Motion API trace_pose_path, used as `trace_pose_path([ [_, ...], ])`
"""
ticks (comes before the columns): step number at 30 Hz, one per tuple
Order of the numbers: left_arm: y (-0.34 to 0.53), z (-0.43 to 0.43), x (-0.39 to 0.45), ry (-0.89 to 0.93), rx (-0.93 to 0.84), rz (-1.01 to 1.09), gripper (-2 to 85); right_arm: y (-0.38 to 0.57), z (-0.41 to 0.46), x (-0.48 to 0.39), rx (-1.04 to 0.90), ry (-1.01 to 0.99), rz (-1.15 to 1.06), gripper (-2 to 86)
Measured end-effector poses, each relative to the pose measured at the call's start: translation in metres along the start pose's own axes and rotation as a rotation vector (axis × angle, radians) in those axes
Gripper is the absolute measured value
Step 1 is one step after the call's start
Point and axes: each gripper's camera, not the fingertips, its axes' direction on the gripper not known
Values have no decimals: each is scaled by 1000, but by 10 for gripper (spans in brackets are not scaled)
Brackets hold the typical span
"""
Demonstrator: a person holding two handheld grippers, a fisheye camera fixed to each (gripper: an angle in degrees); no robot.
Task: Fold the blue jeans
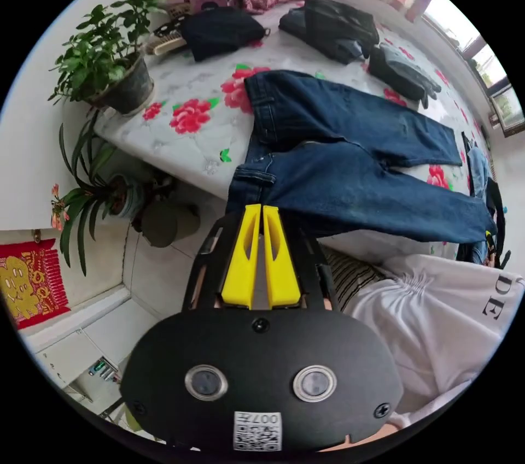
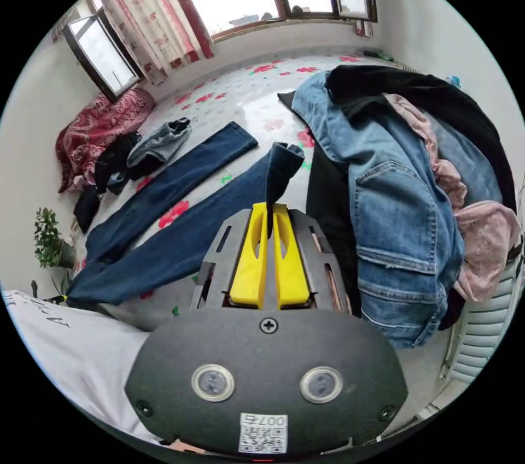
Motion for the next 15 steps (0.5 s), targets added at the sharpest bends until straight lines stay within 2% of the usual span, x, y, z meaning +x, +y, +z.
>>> trace_pose_path([
  [2, 2, 38, -12, 48, -110, -57, -8, 34, 36, 20, -169, 72, 123, 15],
  [3, 4, 51, -18, 34, -123, -111, -6, 54, 57, 26, -292, 129, 168, 22],
  [4, 4, 54, -19, 45, -100, -124, -3, 70, 60, 20, -303, 195, 171, 27],
  [8, -13, 43, -14, 43, -13, -55, 39, 78, 35, -26, -113, 203, 105, 37],
  [15, -117, 28, -6, 41, 94, 83, 94, -3, 100, -165, -59, -106, -119, 54],
])
